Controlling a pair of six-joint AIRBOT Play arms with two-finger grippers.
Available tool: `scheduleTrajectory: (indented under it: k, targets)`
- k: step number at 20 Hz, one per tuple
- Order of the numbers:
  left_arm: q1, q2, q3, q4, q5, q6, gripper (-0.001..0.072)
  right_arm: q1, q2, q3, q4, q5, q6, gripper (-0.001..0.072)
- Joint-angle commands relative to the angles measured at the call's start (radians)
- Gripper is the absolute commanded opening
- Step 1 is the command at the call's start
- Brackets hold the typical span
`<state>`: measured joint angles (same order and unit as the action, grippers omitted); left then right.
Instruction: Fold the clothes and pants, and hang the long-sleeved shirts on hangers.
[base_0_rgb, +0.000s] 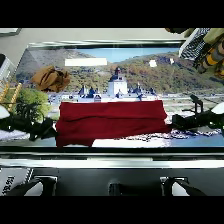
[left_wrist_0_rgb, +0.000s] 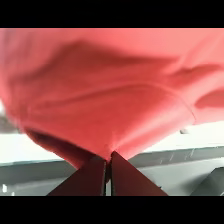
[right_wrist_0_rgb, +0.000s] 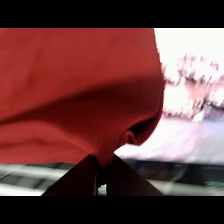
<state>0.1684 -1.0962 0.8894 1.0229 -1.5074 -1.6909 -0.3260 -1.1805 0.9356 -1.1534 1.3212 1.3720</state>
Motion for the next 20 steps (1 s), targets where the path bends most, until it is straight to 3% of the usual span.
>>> scheduleTrajectory:
  k: [1, 12, 15, 20]
  targets:
    - [-0.023, -0.207, 0.202, -0.001, 0.017, 0.046, 0.0014, 0.072, -0.079, 0.089, -0.089, -0.108, 0.054, 0.003]
    - [-0.051, -0.654, 0.691, -0.001, -0.036, 0.069, 0.0014, 0.087, -0.302, 0.25, -0.026, -0.226, 0.045, 0.0031]
    - [-0.057, -0.728, 0.752, -0.001, -0.038, 0.068, 0.0015, 0.131, -0.378, 0.311, -0.034, -0.249, 0.042, 0.0031]
    - [-0.058, -0.781, 0.761, 0.0, -0.023, 0.068, 0.0015, 0.15, -0.447, 0.394, -0.062, -0.34, 0.125, 0.0031]
